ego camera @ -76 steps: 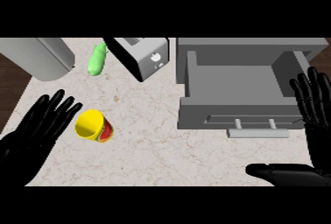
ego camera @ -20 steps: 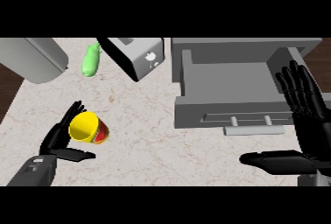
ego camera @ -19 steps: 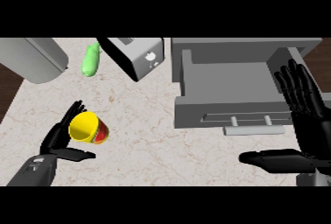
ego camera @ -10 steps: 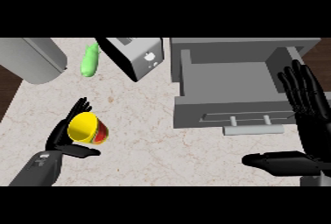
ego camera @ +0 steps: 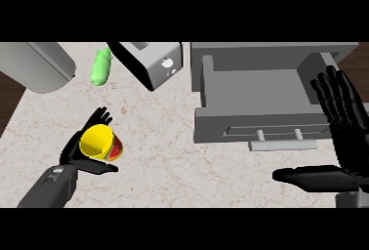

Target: Pick up the cup, place it into the drawer and close the drawer

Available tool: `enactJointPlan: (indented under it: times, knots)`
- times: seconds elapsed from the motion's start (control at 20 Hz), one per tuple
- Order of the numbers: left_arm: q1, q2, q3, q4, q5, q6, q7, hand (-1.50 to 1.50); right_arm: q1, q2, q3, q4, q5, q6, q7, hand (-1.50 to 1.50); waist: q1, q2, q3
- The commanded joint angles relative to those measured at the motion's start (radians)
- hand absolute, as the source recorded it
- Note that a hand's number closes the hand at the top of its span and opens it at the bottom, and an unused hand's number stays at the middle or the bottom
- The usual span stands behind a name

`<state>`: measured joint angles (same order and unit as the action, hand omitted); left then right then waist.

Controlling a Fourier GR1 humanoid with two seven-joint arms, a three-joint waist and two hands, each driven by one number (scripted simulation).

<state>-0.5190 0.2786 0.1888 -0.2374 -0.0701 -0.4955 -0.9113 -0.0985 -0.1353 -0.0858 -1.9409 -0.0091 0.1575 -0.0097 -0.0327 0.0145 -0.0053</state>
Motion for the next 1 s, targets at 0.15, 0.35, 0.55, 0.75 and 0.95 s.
enactJointPlan:
  times: [0.15, 0.35, 0.55, 0.75, 0.95]
  knots:
    - [-0.013, -0.04, -0.017, -0.021, 0.021, -0.253, -0.099, 1.5, -0.013, -0.018, -0.026, 0.063, -0.014, 0.019, -0.025, -1.5, 0.002, 0.002, 0.001]
    - [-0.021, -0.071, -0.008, -0.024, 0.055, -0.291, -0.067, 1.5, -0.026, 0.018, 0.012, 0.02, 0.012, -0.017, 0.008, -1.5, 0.003, -0.003, 0.0]
    - [-0.014, -0.093, -0.01, -0.062, 0.076, -0.295, -0.09, 1.5, 0.027, 0.005, -0.001, 0.018, -0.001, 0.009, -0.03, -1.5, -0.001, -0.004, 0.001]
    - [0.053, -0.073, 0.121, -0.082, 0.186, -0.071, -0.153, 1.5, -0.007, -0.017, -0.029, 0.035, 0.0, 0.003, -0.009, -1.5, 0.027, -0.006, 0.002]
    - [0.079, -0.06, 0.187, -0.094, 0.234, 0.031, -0.212, 1.5, 0.004, 0.025, 0.037, -0.004, 0.05, -0.024, -0.001, -1.5, 0.022, -0.007, 0.001]
